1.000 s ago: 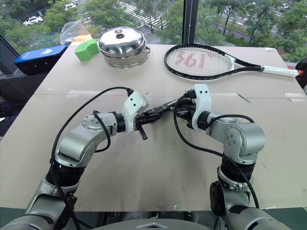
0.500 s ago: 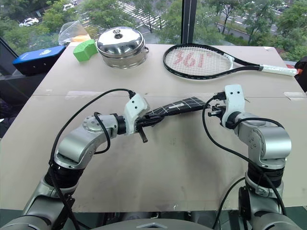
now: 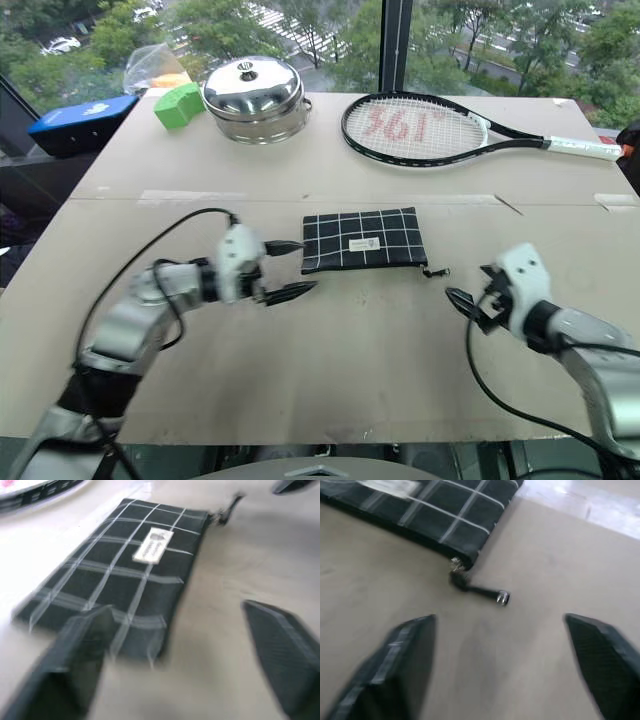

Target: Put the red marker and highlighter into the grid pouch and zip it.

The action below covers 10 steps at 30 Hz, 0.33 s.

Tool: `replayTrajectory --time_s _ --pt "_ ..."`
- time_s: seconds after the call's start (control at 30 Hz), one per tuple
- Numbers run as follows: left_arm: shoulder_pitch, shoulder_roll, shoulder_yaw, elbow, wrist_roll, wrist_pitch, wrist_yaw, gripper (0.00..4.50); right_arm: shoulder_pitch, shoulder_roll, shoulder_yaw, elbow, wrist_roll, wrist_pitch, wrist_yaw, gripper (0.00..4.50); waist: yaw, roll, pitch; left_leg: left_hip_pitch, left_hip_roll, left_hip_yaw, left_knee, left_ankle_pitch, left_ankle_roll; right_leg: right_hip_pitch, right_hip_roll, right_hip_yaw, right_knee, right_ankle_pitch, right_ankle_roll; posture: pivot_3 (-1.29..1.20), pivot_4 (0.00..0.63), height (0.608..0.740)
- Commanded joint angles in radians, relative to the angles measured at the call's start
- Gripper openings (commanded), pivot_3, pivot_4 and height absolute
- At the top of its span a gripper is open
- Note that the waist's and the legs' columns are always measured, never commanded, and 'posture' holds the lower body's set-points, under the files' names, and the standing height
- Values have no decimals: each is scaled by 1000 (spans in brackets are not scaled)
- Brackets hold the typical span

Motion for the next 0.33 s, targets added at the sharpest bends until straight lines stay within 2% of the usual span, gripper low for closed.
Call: replayTrajectory --time_s 0.03,0.1,0.2,0.33 --pt "148 54 195 -145 -181 103 -42 4461 151 -26 -250 -34 66 -233 200 4485 0 0 0 0 0 0 0 -1 1 0 -1 0 -1 -1 1 0 150 740" --pt "265 81 292 -188 -218 147 -46 4461 245 -31 -376 -14 91 -322 294 4485 1 1 0 0 0 0 1 -2 2 0 -2 1 -1 -1 1 0 150 740" --pt "378 100 364 -226 -232 174 -39 4461 328 -46 -467 22 117 -397 373 4485 3 2 0 2 0 0 0 -2 2 1 -3 1 -1 -3 -3 0 150 740" --pt "424 97 382 -247 -248 190 -43 4461 362 -51 -476 59 108 -466 397 4485 4 3 0 2 0 -1 1 -4 -2 0 -3 1 -1 -3 -3 0 150 740"
